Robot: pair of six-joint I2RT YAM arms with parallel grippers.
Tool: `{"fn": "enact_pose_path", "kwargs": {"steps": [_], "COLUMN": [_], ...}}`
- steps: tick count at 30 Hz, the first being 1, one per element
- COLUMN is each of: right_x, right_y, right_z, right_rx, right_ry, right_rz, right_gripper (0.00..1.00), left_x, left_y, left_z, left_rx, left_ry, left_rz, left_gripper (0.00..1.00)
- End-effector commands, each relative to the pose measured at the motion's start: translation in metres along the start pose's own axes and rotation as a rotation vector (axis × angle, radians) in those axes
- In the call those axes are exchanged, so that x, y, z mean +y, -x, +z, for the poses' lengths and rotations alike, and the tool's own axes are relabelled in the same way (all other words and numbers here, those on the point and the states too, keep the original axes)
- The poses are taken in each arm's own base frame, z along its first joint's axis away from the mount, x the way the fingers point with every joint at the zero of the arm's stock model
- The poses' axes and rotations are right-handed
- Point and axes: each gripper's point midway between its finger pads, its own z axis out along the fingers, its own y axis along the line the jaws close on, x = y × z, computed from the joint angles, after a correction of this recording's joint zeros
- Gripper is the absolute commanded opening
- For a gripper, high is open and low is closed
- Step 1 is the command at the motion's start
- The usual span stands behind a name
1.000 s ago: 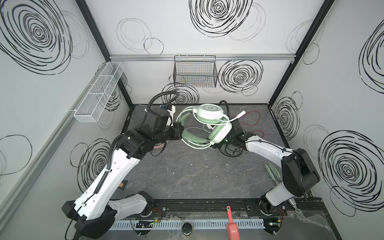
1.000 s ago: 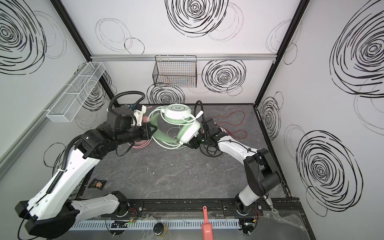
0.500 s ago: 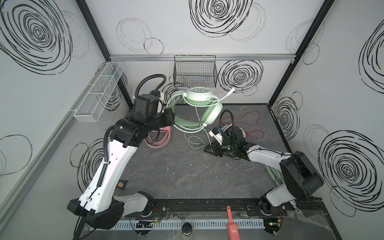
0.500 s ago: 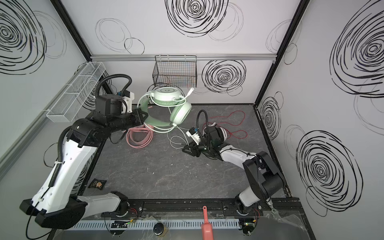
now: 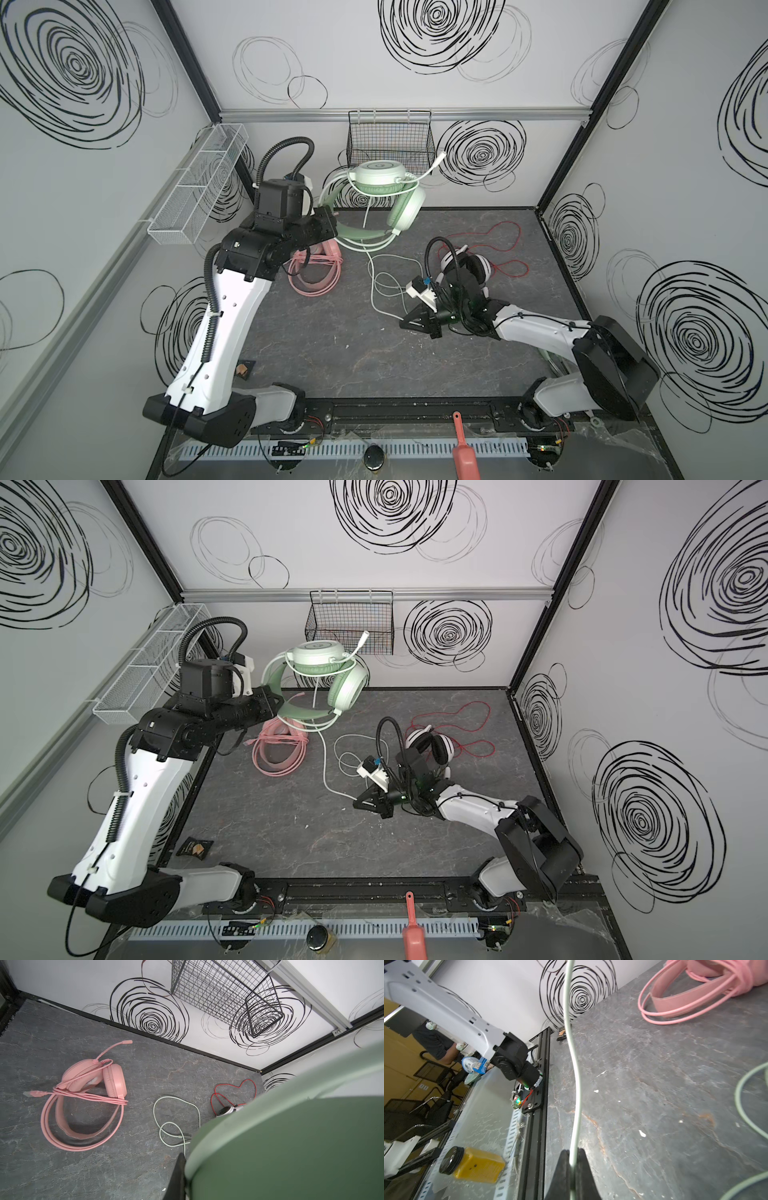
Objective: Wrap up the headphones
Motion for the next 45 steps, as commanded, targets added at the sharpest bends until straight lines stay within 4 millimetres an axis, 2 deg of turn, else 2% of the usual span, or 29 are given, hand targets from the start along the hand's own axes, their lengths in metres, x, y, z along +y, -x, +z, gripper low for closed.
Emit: {"fn": "enact_pose_path", "kwargs": {"steps": [1, 7, 13, 16, 24, 29, 33, 36, 39, 45], "right_x": [0.021, 0.039, 0.045, 0.053, 0.075, 0.074, 0.076, 0.079, 0.079, 0.094], "right_y": [0.0, 0.0, -0.016, -0.021, -0.016, -0.02, -0.017, -0.003, 0.017, 0.08], "right_z": [-0.003, -0.019, -0.042, -0.046, -0.04, -0.043, -0.046, -0.053, -0.069, -0.101], "right_rx": [0.027, 0.115, 0.233, 0.245, 0.274, 0.329, 0.35, 0.326, 0.308, 0.261], "right_ry": [-0.037, -0.313, -0.535, -0.57, -0.597, -0.669, -0.722, -0.778, -0.891, -1.054], "right_rz": [-0.034, -0.143, -0.177, -0.192, -0.234, -0.26, -0.28, -0.297, -0.333, -0.494], "right_gripper": [0.0, 0.0, 0.0, 0.0, 0.0, 0.0, 0.0, 0.0, 0.0, 0.0], "left_x": [-0.006, 0.038, 0.061, 0.075, 0.107, 0.129, 0.137, 0.136, 0.133, 0.141], "left_y": [0.028, 0.038, 0.049, 0.056, 0.069, 0.068, 0.067, 0.064, 0.057, 0.025], "left_z": [-0.01, -0.005, -0.007, -0.007, -0.012, -0.02, -0.022, -0.022, -0.021, -0.005], "left_rx": [-0.117, -0.181, -0.216, -0.239, -0.299, -0.36, -0.377, -0.381, -0.38, -0.312], "left_ry": [-0.021, 0.211, 0.293, 0.333, 0.496, 0.623, 0.676, 0.706, 0.727, 0.776], "left_rz": [0.006, 0.015, 0.004, -0.01, -0.011, -0.03, -0.027, -0.006, 0.026, 0.087], "left_gripper": [0.0, 0.0, 0.0, 0.0, 0.0, 0.0, 0.0, 0.0, 0.0, 0.0]}}
